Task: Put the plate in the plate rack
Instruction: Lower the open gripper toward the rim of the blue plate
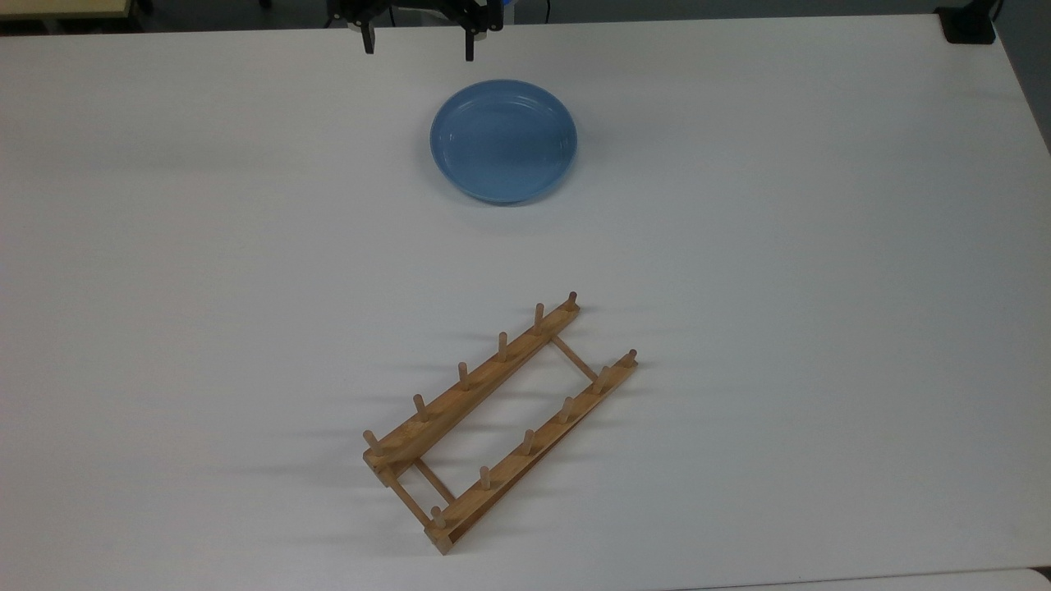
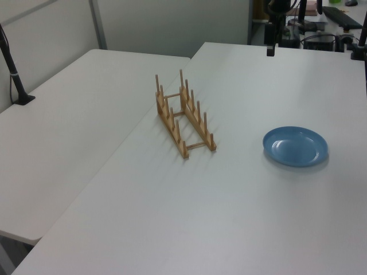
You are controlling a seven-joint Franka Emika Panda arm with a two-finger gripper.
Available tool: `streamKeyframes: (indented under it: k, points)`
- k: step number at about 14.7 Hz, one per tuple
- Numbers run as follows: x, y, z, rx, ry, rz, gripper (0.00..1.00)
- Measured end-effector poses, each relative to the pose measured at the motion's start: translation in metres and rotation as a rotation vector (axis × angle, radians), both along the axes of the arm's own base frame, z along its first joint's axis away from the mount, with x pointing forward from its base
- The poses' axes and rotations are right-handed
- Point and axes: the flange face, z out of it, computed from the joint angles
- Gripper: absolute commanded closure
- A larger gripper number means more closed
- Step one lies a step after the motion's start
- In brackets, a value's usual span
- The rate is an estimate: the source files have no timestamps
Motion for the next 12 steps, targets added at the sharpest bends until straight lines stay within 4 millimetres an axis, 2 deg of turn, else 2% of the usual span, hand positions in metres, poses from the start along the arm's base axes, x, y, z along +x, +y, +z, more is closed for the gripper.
streamKeyframes:
  k: [9, 12]
  points:
    - [0.0003, -0.008, -0.0007, 0.0, 0.002, -0.007, 0.0]
    - [0.0007, -0.0067, -0.007, 0.003, 0.022, 0.102, 0.0]
